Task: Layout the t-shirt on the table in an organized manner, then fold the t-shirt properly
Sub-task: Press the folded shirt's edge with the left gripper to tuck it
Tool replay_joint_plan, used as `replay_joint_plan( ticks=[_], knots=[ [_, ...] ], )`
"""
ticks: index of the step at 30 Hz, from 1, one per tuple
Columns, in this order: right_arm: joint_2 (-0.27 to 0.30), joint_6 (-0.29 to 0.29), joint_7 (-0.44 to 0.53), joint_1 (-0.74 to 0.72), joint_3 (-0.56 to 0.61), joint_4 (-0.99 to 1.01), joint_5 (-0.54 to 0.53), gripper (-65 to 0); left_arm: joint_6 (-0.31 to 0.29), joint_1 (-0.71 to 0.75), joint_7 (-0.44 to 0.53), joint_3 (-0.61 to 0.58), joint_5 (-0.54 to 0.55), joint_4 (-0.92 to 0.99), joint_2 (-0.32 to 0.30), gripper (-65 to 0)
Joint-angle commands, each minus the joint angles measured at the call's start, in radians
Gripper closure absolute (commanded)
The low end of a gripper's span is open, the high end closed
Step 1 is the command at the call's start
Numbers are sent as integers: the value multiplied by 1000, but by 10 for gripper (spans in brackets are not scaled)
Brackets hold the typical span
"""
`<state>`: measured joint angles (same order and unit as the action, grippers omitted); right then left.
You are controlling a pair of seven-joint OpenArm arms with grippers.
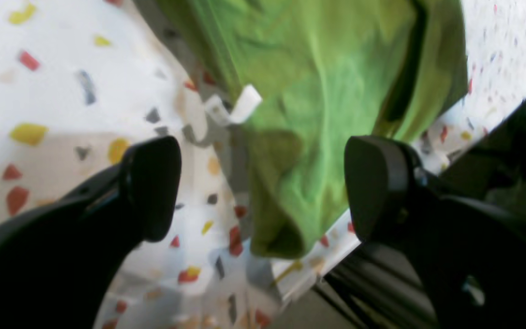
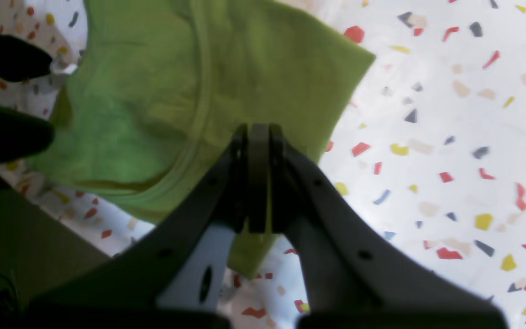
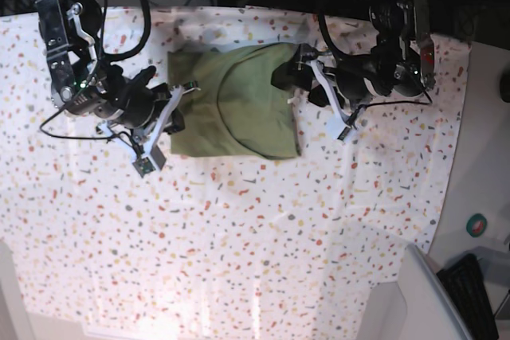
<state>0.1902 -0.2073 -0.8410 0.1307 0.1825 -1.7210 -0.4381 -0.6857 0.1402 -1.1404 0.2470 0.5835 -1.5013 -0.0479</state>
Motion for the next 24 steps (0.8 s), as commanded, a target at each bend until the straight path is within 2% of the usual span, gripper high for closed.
replay_joint_plan(
  ticks=[1,10,16,20,24],
  knots=[
    [5,-4,15,-10,-5,-15,-6,0,-12,-15,9,-1,16,-3,-2,-535],
    [5,-4,15,-9,-5,-15,-6,0,-12,-61,10,-4,14,172,19,-533],
    [5,-4,15,-6,-5,-9,-6,0,-12,-73,15,-67,14,192,19,-533],
    [5,-4,21,-4,-7,17,-8,0,-12,-87,15,-61,5,196,46,-533],
    [5,-4,22,-4,-7,23,-8,0,-12,-118,15,-67,5,278,47,-530]
  ],
)
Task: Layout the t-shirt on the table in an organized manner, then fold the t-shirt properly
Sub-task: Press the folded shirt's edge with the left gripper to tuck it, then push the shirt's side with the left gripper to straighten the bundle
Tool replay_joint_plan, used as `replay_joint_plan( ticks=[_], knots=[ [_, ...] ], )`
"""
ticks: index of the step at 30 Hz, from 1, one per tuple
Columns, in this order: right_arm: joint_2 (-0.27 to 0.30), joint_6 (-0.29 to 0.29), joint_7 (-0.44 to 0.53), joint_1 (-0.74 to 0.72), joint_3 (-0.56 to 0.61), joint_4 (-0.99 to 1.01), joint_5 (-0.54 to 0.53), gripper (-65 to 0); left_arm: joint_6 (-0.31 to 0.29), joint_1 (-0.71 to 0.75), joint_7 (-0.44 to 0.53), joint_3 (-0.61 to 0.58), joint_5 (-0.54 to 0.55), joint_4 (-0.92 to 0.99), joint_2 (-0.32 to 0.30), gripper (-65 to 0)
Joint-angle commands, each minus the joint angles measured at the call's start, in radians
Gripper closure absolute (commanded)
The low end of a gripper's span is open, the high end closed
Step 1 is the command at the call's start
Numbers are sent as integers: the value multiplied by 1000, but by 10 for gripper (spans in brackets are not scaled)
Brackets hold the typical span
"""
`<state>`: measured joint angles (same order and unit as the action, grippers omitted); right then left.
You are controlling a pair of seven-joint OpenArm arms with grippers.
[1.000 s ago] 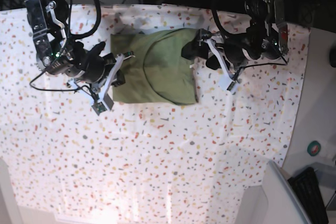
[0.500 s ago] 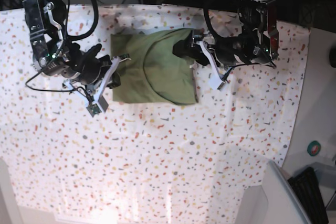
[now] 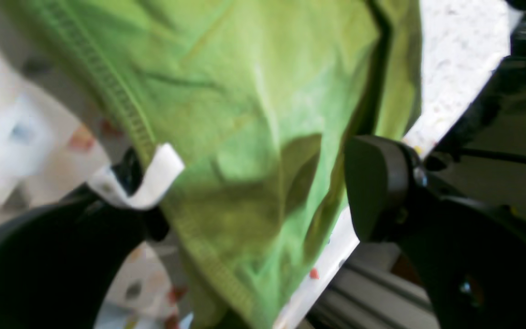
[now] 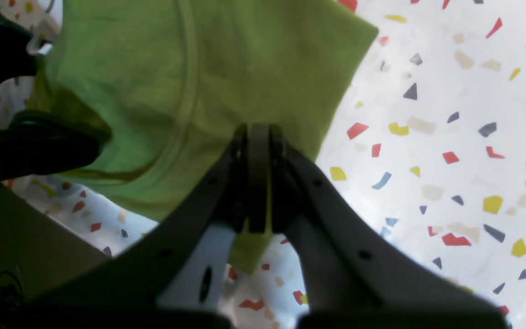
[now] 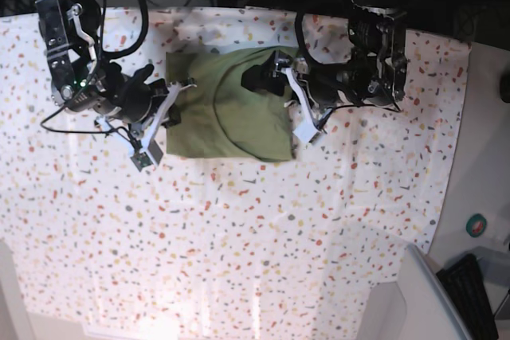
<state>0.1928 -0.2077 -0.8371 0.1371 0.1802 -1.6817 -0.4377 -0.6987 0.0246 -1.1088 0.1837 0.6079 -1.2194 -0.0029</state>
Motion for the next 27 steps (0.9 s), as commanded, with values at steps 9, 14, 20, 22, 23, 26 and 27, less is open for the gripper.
replay_joint_plan(
  ticks=[9,14,20,22,23,26,27],
  knots=[
    [-6,-3,22,-9,-104,-21,-11,0,1,-21,-17,-5,-21,28,-13,-63],
    [-2,-5,22,3,-218,-18,-11,0,1,-85,-17,-151,-21,40,-95,0],
    [3,-5,19,22,-325,-14,-8,0,1,-209,-17,-408,-21,69,-223,0],
    [3,-5,19,26,-362,-14,-6,0,1,-275,-17,-539,-21,63,-273,0],
    [3,-5,19,26,-376,-13,-6,0,1,-314,-15,-613,-21,60,-294,0],
    [9,-5,19,25,-408,-11,-5,0,1,-420,71,-833,-21,42,-349,0],
    [10,-5,19,25,-414,-4,-5,0,1,-453,112,-915,-21,26,-366,0]
  ],
)
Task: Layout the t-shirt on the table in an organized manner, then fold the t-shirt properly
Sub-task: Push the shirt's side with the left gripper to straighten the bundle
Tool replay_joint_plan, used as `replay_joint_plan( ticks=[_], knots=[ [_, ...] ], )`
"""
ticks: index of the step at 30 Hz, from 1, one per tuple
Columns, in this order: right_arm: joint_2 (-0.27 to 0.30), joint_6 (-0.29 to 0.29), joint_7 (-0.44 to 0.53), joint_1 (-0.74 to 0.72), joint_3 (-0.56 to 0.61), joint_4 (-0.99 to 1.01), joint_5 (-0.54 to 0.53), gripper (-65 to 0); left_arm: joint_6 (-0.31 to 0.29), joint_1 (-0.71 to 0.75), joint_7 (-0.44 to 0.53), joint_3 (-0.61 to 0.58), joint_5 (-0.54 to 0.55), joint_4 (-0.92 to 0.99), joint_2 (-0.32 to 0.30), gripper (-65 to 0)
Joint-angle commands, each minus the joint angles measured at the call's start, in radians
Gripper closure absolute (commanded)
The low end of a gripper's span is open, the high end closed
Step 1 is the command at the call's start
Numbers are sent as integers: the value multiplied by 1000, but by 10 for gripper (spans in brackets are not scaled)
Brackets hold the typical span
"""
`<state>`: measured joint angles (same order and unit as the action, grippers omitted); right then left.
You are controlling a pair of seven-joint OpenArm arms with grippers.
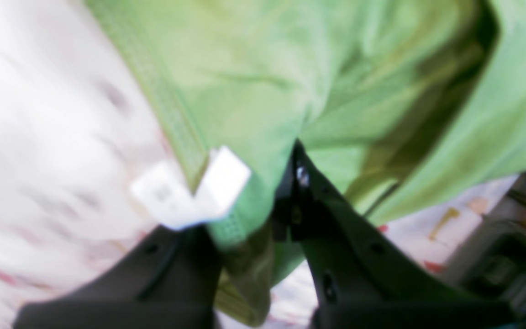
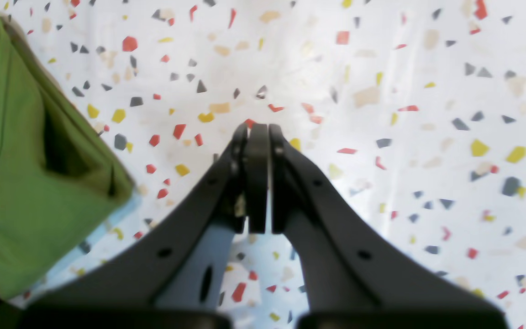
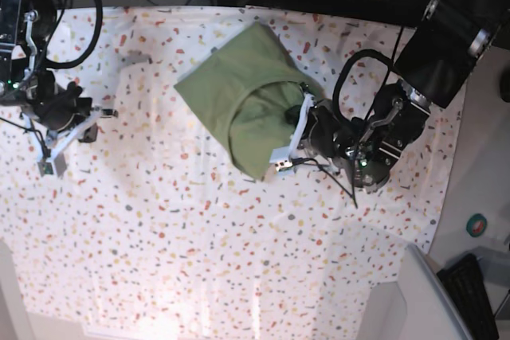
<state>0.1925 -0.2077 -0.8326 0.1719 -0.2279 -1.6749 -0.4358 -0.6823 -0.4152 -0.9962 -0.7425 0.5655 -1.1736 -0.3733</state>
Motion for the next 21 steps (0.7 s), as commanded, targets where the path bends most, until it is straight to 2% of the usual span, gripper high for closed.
replay_joint_plan(
  ticks=[1,5,10,12,17,21],
  knots=[
    [11,-5,14,-10,-14,2,-7,0,-16,-52,30,-64,21,-29,-8,0],
    [11,-5,14,-5,-38,32,-7,0,-16,-185,107,-303,21,-36,-3,0],
    [11,-5,16,12,-38,34,-7,0,-16,-279,164,-447,4,-27,64,0],
    [9,-5,16,13,-38,34,-7,0,-16,-291,193,-473,-81,-27,98,0],
    [9,-5,16,18,-38,34,-7,0,-16,-256,216,-481,-379,-24,175,0],
    [9,-5,16,18,-38,34,-7,0,-16,-245,233,-480,-517,-10,218,0]
  ],
)
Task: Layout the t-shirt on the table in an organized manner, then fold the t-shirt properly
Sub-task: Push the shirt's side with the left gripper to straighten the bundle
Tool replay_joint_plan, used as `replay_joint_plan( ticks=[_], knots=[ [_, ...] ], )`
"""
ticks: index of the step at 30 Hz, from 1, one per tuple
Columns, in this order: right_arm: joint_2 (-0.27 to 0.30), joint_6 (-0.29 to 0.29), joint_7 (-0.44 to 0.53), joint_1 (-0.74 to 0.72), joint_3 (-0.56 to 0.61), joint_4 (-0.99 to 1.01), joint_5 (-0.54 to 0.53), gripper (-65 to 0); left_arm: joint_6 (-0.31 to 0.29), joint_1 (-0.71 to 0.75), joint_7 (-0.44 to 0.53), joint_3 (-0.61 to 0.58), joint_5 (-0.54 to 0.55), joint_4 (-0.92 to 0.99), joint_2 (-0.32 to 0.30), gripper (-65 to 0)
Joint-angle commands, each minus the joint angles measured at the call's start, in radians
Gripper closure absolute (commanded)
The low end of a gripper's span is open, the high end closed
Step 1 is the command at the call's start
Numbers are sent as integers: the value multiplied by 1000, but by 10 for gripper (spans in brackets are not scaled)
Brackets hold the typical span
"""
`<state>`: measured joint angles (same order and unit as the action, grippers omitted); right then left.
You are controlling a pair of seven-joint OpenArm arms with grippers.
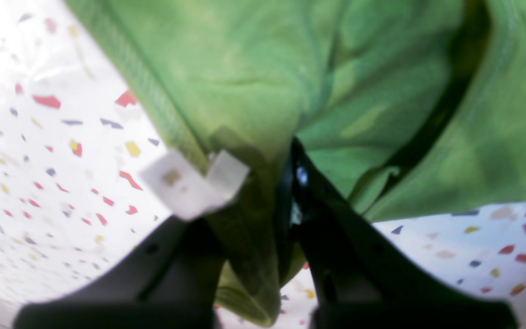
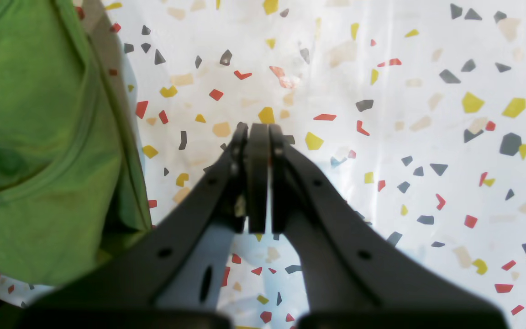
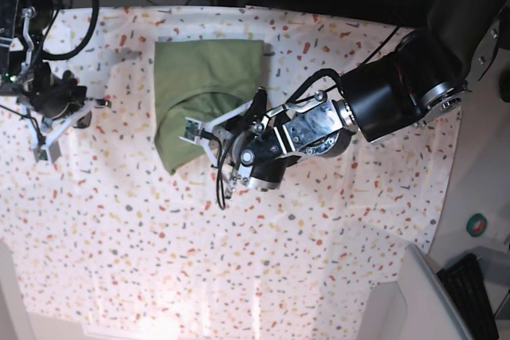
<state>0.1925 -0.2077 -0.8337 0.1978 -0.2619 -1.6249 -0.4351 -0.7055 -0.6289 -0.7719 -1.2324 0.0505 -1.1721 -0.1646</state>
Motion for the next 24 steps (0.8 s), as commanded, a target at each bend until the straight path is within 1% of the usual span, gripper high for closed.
replay_joint_plan(
  ticks=[1,4,8,23,24],
  knots=[
    [9,-5,17,-8,-4,-16,-8,0,7,-32,29,10,-16,7,21,0],
    [9,-5,17,-8,-4,-16,-8,0,7,-32,70,10,-28,73,52,0],
    [9,-5,17,-7,-4,-15,-8,0,7,-32,71,12,-24,97,72,0],
    [9,-5,17,-7,-4,-13,-8,0,7,-38,70,10,-24,96,78,0],
    [9,-5,17,-7,-3,-13,-8,0,7,-39,70,12,-24,96,78,-61]
  ],
)
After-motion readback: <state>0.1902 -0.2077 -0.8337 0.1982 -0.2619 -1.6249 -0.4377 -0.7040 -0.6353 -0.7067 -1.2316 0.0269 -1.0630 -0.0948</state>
